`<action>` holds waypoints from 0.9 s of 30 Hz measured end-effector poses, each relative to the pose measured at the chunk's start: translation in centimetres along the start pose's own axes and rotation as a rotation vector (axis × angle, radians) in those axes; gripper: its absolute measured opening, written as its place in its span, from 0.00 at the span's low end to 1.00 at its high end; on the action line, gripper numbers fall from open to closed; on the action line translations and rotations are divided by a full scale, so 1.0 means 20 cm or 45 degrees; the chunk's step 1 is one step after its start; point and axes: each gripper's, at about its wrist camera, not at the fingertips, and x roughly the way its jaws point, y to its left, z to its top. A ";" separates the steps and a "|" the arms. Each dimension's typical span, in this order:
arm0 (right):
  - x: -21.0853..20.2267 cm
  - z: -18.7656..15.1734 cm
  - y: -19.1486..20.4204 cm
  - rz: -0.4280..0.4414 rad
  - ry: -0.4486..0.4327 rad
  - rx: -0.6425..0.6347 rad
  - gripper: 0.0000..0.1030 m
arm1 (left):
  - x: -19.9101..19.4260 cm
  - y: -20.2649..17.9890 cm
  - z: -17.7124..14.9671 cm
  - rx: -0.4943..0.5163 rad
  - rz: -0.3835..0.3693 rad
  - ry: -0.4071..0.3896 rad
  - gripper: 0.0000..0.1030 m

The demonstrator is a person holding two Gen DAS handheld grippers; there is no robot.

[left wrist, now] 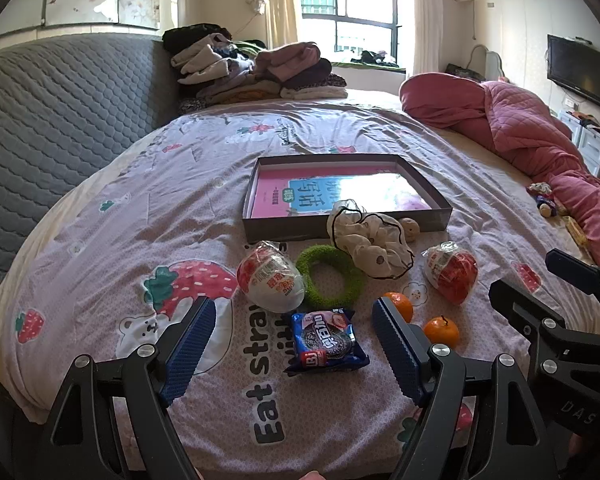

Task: Organize objects
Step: 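Move the left tool toward the blue snack pack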

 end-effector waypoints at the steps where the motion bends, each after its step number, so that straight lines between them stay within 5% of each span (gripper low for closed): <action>1: 0.00 0.00 0.00 0.001 0.000 0.000 0.76 | 0.00 0.00 0.00 0.000 -0.001 0.001 0.79; 27: 0.13 -0.14 -0.02 0.047 0.139 -0.013 0.76 | 0.16 0.01 -0.16 0.018 -0.069 0.187 0.79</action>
